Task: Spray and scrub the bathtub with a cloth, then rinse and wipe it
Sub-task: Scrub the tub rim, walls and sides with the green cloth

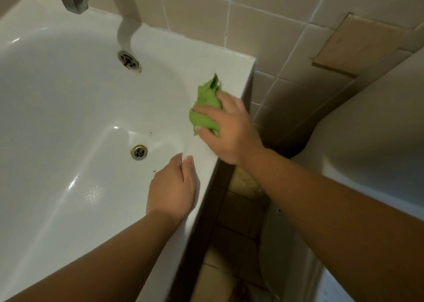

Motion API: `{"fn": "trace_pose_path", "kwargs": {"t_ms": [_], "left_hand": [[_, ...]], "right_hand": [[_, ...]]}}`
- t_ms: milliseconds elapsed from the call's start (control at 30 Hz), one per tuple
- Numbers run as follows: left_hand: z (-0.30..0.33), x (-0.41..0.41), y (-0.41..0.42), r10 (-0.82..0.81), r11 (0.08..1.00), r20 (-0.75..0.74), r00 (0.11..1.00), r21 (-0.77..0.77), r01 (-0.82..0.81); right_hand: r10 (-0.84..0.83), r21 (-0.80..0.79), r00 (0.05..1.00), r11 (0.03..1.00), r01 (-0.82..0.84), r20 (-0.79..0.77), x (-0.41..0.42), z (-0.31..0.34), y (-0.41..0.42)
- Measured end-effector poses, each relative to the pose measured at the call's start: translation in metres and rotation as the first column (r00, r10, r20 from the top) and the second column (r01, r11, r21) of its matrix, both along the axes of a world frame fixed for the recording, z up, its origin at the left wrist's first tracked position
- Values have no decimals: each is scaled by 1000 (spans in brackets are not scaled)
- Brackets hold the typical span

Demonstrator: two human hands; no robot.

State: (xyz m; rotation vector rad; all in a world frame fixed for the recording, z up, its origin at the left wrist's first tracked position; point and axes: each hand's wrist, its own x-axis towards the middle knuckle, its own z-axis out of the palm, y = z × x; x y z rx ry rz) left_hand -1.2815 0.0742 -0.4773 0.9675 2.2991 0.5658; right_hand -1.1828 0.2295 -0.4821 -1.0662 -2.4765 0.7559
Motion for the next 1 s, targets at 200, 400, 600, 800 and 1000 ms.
{"fn": "trace_pose_path", "kwargs": {"t_ms": [200,400,600,800,1000], "left_hand": [[0,4,1,-27,1000,-51,998,-2,27],[-3,7,4,-95,994,-109,989,-62,89],[2,10,12,-135,986,-135,982,-120,119],[7,14,15,-121,988,-161,980,-118,103],[8,12,17,-135,985,-154,979,-125,116]], "right_hand": [[65,-6,998,998,-65,-24,37,-16,-45],[-154,73,988,986,152,12,4,-9,62],[-264,131,961,959,252,84,-2,-7,102],[-89,150,994,986,79,68,16,-10,19],[-153,151,971,981,125,186,-6,1,107]]}}
